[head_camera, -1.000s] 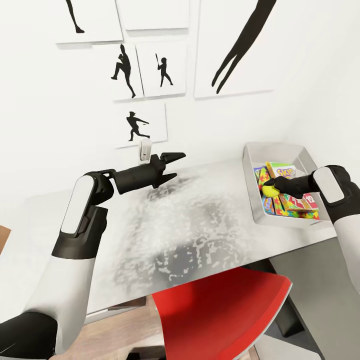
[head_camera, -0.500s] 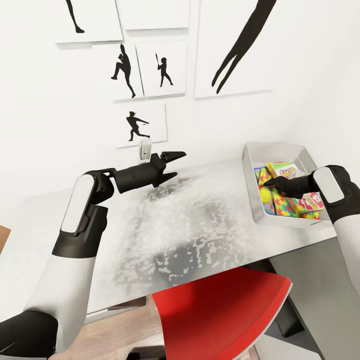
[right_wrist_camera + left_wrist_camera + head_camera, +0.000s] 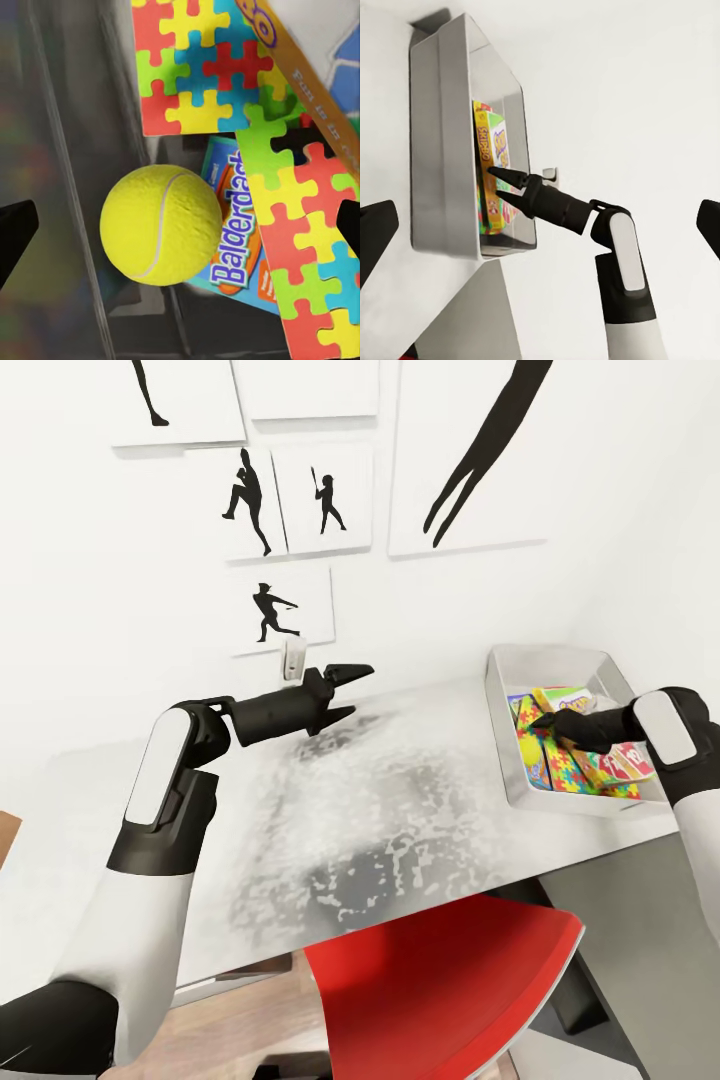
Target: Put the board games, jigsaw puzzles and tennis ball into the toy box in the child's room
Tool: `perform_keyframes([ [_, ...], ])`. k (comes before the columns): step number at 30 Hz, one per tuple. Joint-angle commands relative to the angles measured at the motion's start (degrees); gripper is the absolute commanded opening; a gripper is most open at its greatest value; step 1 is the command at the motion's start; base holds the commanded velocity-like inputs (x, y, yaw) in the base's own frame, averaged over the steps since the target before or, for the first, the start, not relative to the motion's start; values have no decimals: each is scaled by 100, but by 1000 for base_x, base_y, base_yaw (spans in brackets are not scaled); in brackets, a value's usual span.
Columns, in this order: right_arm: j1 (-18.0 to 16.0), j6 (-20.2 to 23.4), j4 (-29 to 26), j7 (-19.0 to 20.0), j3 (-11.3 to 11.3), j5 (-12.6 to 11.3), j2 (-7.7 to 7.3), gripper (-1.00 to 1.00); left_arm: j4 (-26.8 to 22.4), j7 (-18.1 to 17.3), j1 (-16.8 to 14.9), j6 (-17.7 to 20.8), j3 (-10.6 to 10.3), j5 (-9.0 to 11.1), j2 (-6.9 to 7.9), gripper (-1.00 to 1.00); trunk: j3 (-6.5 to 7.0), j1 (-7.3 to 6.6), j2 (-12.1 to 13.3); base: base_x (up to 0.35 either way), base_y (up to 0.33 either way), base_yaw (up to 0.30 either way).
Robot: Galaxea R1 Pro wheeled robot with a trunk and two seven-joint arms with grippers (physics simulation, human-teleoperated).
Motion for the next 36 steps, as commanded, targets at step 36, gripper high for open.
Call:
perform_keyframes([
  [36,1870,69,-4292,542,-704,-880,-817,100,-81,74,78,-27,-232,48,6,100,-9,3,-10,-33,0,0],
])
